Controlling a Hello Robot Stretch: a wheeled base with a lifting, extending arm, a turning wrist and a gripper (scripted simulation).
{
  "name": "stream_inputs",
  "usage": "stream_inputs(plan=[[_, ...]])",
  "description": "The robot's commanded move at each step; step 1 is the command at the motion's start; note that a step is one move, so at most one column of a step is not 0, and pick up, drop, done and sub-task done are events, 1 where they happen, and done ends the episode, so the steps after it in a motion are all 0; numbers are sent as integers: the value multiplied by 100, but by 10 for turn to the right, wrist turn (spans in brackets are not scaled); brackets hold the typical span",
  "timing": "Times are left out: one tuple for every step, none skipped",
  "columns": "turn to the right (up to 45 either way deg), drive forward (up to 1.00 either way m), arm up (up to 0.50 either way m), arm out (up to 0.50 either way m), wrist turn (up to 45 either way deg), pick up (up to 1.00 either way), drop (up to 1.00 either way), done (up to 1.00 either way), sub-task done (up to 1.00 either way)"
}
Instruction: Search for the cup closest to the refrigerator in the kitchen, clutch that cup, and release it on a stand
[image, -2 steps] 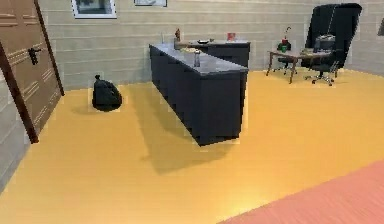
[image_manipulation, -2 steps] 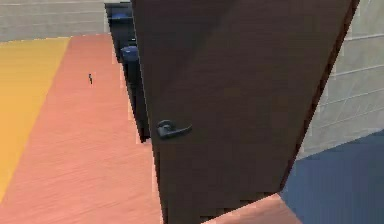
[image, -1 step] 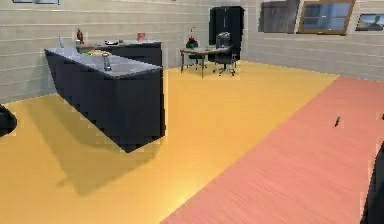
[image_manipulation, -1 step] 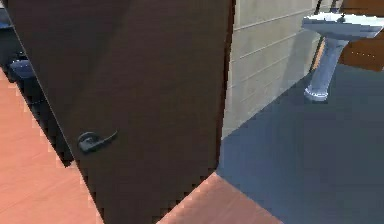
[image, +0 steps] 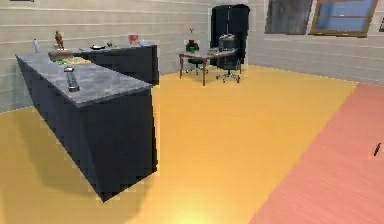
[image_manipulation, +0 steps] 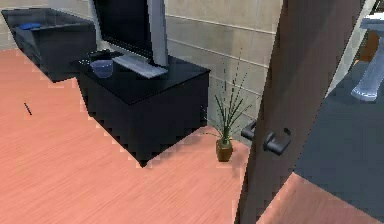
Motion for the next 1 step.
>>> stream_inputs(plan=[[90,0,0,0,0,0,0,0,0]])
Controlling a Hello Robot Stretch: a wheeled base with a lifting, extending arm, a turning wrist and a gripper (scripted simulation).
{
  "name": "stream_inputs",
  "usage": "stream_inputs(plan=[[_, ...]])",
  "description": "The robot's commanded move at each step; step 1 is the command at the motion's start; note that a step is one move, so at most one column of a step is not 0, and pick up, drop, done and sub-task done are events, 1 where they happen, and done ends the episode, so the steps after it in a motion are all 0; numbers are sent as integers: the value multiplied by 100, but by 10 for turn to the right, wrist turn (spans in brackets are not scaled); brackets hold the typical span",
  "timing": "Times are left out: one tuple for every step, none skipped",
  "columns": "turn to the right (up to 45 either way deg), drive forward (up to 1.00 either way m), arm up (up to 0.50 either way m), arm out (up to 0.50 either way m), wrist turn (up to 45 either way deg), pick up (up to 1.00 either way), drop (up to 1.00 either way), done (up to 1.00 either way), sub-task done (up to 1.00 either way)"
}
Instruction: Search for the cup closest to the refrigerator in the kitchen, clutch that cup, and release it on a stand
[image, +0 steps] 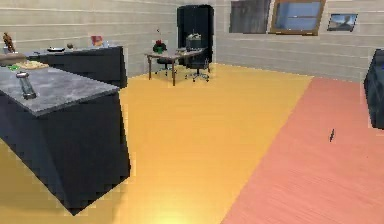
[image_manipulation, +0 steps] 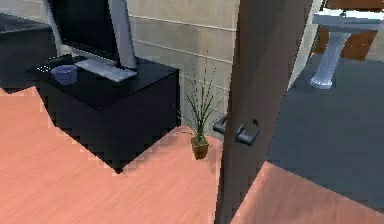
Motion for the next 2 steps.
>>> stream_inputs(plan=[[0,100,0,0,0,0,0,0,0],[0,45,0,0,0,0,0,0,0]])
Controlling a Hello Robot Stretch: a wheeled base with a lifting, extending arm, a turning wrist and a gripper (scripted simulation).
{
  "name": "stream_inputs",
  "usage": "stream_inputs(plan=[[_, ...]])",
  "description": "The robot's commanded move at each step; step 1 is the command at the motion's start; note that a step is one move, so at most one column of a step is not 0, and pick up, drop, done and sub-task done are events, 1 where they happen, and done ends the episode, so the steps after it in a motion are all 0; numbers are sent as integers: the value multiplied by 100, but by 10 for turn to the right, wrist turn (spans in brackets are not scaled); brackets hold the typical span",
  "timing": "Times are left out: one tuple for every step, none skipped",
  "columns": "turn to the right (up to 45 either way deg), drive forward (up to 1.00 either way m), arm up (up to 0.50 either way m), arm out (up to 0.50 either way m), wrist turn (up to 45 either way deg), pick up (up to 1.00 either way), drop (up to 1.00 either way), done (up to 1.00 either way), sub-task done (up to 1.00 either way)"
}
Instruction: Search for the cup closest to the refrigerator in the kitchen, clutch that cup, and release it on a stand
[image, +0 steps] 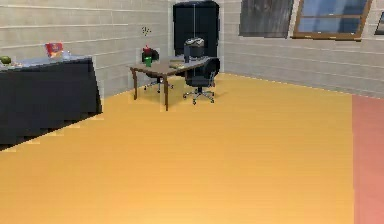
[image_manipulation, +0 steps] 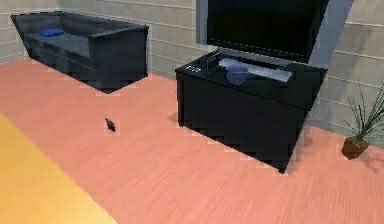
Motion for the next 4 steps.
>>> stream_inputs(plan=[[-60,0,0,0,0,0,0,0,0],[0,45,0,0,0,0,0,0,0],[-120,0,0,0,0,0,0,0,0],[0,100,0,0,0,0,0,0,0]])
